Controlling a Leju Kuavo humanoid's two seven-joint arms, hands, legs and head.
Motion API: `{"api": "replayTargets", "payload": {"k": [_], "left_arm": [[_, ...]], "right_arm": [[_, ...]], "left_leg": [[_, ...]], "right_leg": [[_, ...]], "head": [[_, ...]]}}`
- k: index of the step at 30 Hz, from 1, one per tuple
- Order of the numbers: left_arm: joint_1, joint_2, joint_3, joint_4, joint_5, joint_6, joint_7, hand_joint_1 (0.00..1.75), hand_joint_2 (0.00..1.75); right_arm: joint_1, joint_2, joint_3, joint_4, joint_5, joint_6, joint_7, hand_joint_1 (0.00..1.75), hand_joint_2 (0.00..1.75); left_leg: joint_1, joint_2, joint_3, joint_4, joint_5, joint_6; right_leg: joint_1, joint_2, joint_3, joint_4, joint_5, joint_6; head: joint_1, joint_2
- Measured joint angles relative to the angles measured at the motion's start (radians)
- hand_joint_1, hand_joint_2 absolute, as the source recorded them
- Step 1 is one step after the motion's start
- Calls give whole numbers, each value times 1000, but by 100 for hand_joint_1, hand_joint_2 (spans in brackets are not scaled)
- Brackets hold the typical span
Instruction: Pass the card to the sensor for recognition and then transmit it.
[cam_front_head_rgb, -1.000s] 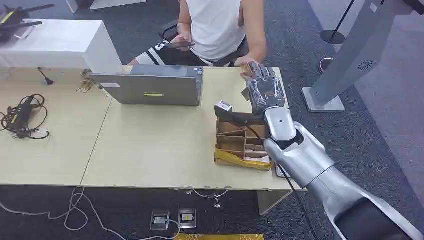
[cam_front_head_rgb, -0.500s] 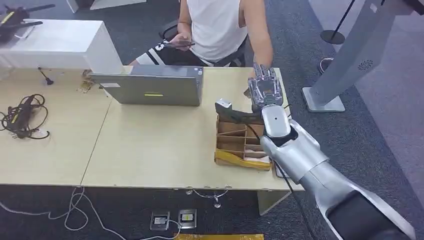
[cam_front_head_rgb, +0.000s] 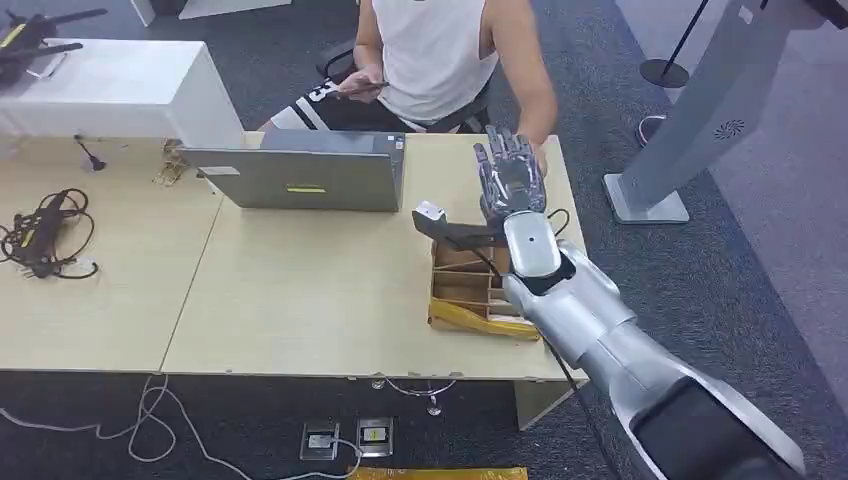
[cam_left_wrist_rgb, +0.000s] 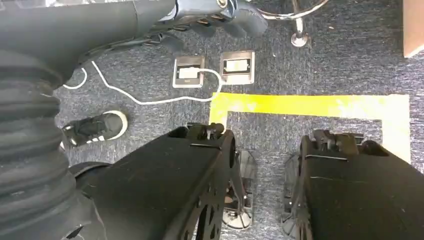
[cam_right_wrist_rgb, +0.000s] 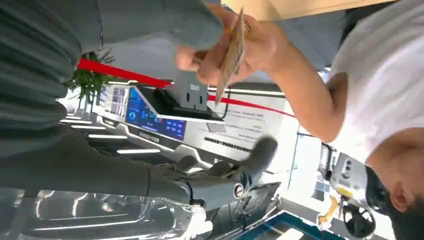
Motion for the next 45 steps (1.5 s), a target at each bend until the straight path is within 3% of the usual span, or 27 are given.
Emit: {"api": "replayTargets", "payload": {"k": [3,9,13,19,23,25,27,31,34,39,40,45], "left_arm": [[0,7,1,-7,3,0,9,0,175],[4,13,3,-13,26,0,25,0,175],[16,22,10,-13,56,4,15,0,175],[20,29,13,-14,63,20,11,0,175],[30,32,20,-14,95,32,9,0,175],[45,32,27,-14,112,75,3,0,175],[56,32,28,-14,130,123,-5,0,175],[69,34,29,-14,175,139,-21,0,175],[74,36,29,-14,205,146,-27,0,175],[79,37,28,-15,223,163,-27,0,175],[78,37,28,-15,226,163,-27,0,175],[79,38,26,-21,249,163,-27,0,175]], "right_arm": [[0,15,-9,6,-13,-55,-18,0,175],[33,8,-61,-25,-37,-233,-45,0,175],[107,-53,-128,-115,-70,-364,-33,0,175],[157,-109,-190,-193,-77,-375,-34,0,175],[212,-165,-255,-241,-178,-509,53,0,175],[266,-225,-324,-264,-281,-530,67,0,175],[332,-268,-402,-273,-364,-531,40,0,175],[454,-319,-643,-247,-535,-531,-113,0,175],[522,-334,-853,-164,-544,-531,-256,0,175],[620,-322,-1174,-5,-499,-531,-317,0,175],[630,-317,-1210,15,-488,-531,-316,0,0],[657,-279,-1420,135,-469,-531,-297,0,0]], "left_leg": [[0,0,0,0,0,0],[0,0,1,1,0,0],[0,-1,0,1,0,0],[0,5,1,1,-1,0],[0,-1,1,2,-1,0],[0,-4,1,2,-1,0],[0,-4,0,2,-1,0],[-1,-5,-2,3,-3,3],[-2,-8,-3,3,-3,3],[-1,-5,-5,3,-4,4],[-1,-2,-5,3,-4,3],[0,1,-4,3,-4,3]], "right_leg": [[0,-1,0,0,0,0],[0,0,0,0,0,0],[0,-1,0,-1,0,0],[-1,4,-1,-1,0,0],[0,-2,0,-1,0,0],[0,-5,2,-1,-1,0],[0,-6,1,-2,-1,0],[-1,-7,0,-3,-1,1],[-2,-8,-1,-3,-1,1],[-1,-7,-3,-2,-2,1],[-1,-5,-4,-2,-2,1],[0,-1,-4,-1,-2,1]], "head": [[0,0],[0,0],[0,0],[0,0],[0,0],[0,0],[1,0],[0,0],[0,0],[0,0],[-1,0],[0,0]]}}
